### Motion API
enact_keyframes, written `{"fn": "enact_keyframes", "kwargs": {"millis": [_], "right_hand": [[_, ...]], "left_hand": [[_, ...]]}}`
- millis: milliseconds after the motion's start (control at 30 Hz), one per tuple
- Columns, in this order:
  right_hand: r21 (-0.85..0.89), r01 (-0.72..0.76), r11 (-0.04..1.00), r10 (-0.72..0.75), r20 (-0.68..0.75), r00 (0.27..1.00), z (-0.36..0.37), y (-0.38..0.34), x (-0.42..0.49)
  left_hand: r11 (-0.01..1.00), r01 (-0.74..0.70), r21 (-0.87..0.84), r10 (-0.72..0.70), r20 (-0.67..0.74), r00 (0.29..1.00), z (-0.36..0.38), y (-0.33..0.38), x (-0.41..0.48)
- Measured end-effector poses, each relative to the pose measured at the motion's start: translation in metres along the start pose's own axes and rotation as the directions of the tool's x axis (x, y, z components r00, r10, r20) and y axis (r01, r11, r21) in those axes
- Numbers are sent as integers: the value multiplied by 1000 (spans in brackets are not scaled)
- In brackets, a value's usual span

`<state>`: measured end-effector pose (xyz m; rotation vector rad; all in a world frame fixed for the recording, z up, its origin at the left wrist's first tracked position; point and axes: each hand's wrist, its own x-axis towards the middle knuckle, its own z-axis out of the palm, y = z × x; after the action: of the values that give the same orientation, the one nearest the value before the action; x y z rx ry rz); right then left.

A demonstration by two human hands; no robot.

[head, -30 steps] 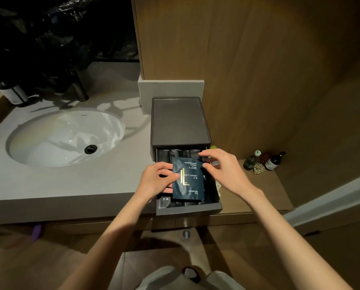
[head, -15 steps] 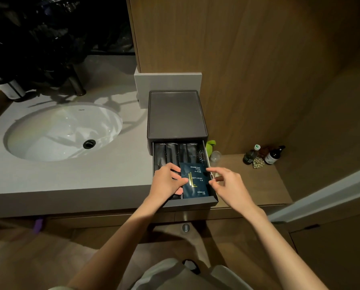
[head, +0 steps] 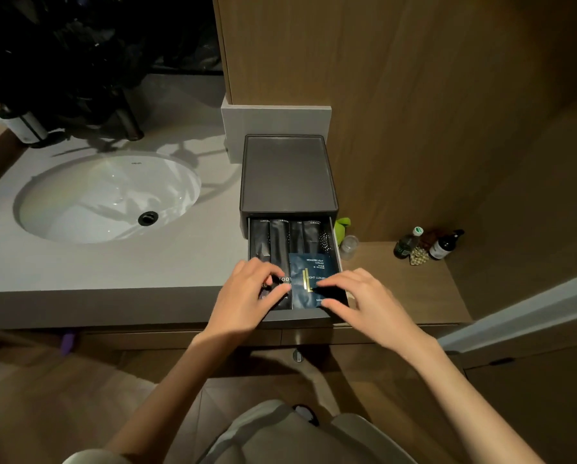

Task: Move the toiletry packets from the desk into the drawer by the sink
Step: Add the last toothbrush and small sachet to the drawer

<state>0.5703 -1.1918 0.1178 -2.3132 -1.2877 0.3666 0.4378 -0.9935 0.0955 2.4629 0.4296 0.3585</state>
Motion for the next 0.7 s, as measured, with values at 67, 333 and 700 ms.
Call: {"fn": "enact_keyframes", "kwargs": {"millis": [67, 333, 700], "right_hand": [[-65, 57, 996, -54, 51, 997, 4, -1, -4], [-311, 170, 935, -131, 142, 981, 21, 1, -3], [-314, 163, 935, -143, 85, 986, 11, -4, 4]], "left_hand": [[997, -56, 48, 52, 70, 996, -7, -9, -12], [949, -184, 255, 112, 271, 956, -13, -19, -28], [915, -200, 351, 120, 236, 964, -25, -15, -20]]}}
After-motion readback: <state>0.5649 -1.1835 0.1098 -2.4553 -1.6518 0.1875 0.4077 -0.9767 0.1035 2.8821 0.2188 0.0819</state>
